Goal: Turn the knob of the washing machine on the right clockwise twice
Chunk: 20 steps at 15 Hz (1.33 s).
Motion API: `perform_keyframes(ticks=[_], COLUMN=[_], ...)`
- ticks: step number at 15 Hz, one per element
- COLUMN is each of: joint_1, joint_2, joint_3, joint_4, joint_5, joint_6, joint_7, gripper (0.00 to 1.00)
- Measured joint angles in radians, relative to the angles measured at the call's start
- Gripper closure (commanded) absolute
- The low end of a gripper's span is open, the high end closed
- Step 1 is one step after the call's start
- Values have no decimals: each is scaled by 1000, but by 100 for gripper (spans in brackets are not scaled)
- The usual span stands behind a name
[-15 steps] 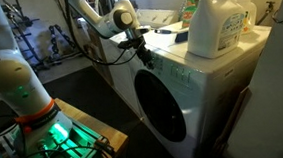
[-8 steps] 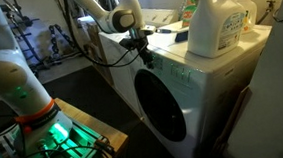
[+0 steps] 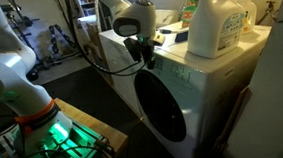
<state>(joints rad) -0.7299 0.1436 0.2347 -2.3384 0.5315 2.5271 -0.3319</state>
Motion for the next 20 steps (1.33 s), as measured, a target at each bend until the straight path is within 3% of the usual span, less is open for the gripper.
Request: perform_keyframes(ticks=[2,5,10,11,12,14,16,18,20], joint_1=[-22,16,39,39,37,34,44,87,156], joint_2=[21,71,196,209,224,250,261,243,183], joint_3=[-25,-146,-297,-324,-350,-393,-418,-442,-465], joint_4=[22,72,174,188,203,233,252,252,215], joint_5=[165,349,508,521,528,532,516,471,443], joint_6=[-76,-241,-542,-596,-660,-800,-875,-854,-757], joint_7=[-153,-329,-509,-542,-567,-603,-614,-605,-566], gripper=[69,69,69,48,19,20,5,0,0])
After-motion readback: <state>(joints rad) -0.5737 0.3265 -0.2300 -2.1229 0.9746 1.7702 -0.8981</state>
